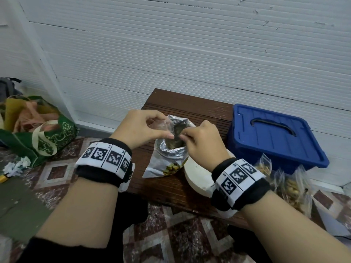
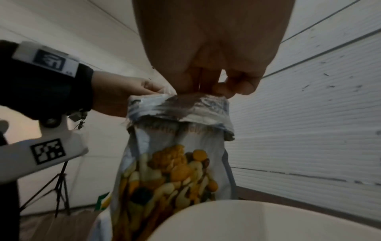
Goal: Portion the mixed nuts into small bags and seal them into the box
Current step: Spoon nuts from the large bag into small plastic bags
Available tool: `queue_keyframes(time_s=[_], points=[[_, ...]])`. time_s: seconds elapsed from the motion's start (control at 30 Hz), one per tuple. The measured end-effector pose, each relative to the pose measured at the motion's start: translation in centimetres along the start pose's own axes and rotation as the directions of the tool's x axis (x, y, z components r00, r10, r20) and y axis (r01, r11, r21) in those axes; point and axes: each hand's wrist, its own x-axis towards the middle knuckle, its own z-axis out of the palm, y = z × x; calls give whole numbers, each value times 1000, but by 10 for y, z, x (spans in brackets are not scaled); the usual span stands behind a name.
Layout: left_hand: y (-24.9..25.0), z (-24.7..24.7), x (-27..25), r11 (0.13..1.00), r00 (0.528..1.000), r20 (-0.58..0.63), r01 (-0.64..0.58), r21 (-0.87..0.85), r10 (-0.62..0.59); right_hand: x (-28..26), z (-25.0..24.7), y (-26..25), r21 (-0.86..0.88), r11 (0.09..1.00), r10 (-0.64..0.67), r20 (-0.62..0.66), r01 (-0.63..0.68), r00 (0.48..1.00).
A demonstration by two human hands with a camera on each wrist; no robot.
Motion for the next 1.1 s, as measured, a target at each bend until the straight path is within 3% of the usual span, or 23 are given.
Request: queue_keyframes(time_s=[0.1, 0.23, 0.43, 0.7, 1.1], points=[[1, 1, -1, 1000, 1000, 3, 0, 1, 0, 5, 0, 3, 148, 983, 109, 23, -111, 994], [2, 1, -1, 1000, 1000, 12, 18, -6, -18, 9, -3, 7, 380, 880, 283, 59, -284, 957], [2, 1, -1, 999, 1000, 4, 30, -23, -30, 10, -10, 14, 626, 670, 534, -31, -400, 845], [1, -1, 0, 998, 998, -10, 54, -36, -55, 12, -29, 31, 670, 588, 697, -135, -453, 704], [3, -1, 1, 997, 997, 3, 76, -8, -76, 29, -69, 40, 695, 573, 734, -198, -434, 650]])
